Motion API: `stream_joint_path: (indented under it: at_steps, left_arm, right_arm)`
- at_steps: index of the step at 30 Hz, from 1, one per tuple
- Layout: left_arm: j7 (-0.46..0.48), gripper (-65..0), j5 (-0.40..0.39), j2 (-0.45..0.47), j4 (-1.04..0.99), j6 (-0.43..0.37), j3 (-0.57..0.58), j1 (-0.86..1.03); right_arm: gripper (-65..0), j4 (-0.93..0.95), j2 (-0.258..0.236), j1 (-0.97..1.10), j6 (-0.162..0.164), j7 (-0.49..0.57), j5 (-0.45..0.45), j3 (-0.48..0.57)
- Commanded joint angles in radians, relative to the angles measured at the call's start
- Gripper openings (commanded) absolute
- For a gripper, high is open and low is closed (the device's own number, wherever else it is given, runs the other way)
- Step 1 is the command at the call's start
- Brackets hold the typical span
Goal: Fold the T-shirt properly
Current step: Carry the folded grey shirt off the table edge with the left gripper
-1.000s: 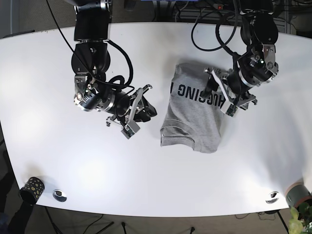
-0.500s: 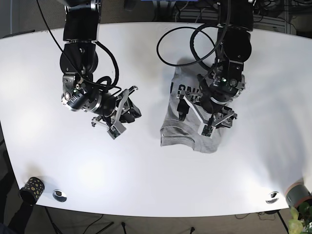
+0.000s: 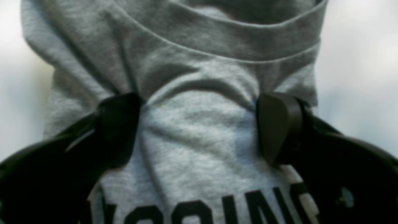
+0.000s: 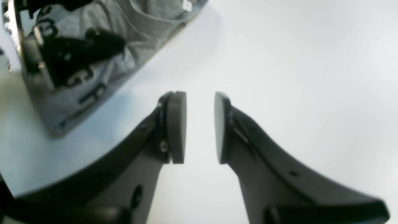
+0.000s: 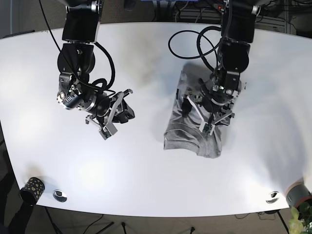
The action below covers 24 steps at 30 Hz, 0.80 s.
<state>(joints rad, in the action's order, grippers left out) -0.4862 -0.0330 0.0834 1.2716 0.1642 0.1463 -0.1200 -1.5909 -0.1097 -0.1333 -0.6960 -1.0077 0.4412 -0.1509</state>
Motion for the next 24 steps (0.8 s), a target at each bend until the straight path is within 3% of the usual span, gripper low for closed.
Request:
stream_joint_path:
  at_steps: [1,4,9,15,19,24]
  left_arm:
    - [-0.110,-9.6,0.037,0.080,-0.074,-0.027,-0.018,0.006]
    - [-0.111,-9.6,0.037,0.152,-0.112,-0.021,-0.086,0.006]
    - [-0.113,-9.6,0.038,0.281,-0.206,0.108,-0.190,0.006]
    - [-0.098,-9.6,0.038,0.404,-0.407,0.186,-0.284,-0.062]
    - [-0.006,-9.6,0.038,0.474,-0.593,0.234,-0.294,-0.117]
    - [0.093,-9.6,0.038,0.570,-0.717,0.242,-0.294,-0.132]
  right_arm:
    - [-50.6,-0.021,-0.005,-0.021,-0.002,0.017,0.018,0.000]
    - [-50.6,-0.021,-0.005,-0.022,-0.002,0.017,0.018,0.000]
    - [-50.6,-0.021,-0.003,-0.022,-0.002,0.017,0.018,0.000]
    - [-50.6,-0.029,-0.002,-0.022,-0.002,0.017,0.018,0.000]
    - [-50.6,-0.070,-0.002,-0.004,-0.002,0.017,0.018,0.001]
    - [-50.6,-0.122,0.040,0.008,-0.002,0.017,0.011,0.004]
